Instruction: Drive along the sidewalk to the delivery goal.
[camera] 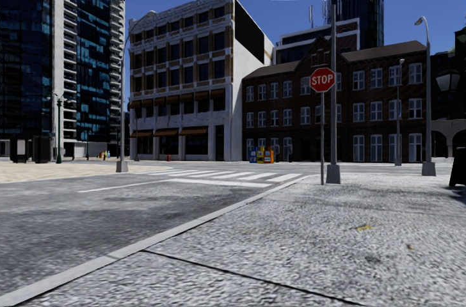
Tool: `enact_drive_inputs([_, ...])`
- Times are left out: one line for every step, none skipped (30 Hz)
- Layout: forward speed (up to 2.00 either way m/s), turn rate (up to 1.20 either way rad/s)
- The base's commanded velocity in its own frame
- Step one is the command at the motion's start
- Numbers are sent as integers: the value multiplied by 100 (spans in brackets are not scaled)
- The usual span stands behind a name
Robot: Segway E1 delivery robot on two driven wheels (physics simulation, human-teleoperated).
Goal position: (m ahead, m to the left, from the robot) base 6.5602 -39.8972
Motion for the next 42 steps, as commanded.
enact_drive_inputs([157,-62])
enact_drive_inputs([157,-62])
enact_drive_inputs([157,-62])
enact_drive_inputs([157,-62])
enact_drive_inputs([157,-62])
enact_drive_inputs([157,-62])
enact_drive_inputs([157,-62])
enact_drive_inputs([157,-62])
enact_drive_inputs([157,-62])
enact_drive_inputs([157,-62])
enact_drive_inputs([157,-62])
enact_drive_inputs([157,-62])
enact_drive_inputs([157,-62])
enact_drive_inputs([157,-62])
enact_drive_inputs([157,-62])
enact_drive_inputs([157,-62])
enact_drive_inputs([157,-62])
enact_drive_inputs([160,-62])
enact_drive_inputs([200,-62])
enact_drive_inputs([200,-62])
enact_drive_inputs([200,-62])
enact_drive_inputs([200,-62])
enact_drive_inputs([200,-62])
enact_drive_inputs([200,-62])
enact_drive_inputs([200,-62])
enact_drive_inputs([200,-62])
enact_drive_inputs([200,-62])
enact_drive_inputs([200,-62])
enact_drive_inputs([200,-62])
enact_drive_inputs([200,-62])
enact_drive_inputs([200,-62])
enact_drive_inputs([200,-61])
enact_drive_inputs([200,-61])
enact_drive_inputs([200,-61])
enact_drive_inputs([200,-61])
enact_drive_inputs([200,-61])
enact_drive_inputs([200,-61])
enact_drive_inputs([200,-61])
enact_drive_inputs([200,-52])
enact_drive_inputs([200,-5])
enact_drive_inputs([200,-5])
enact_drive_inputs([200,0])
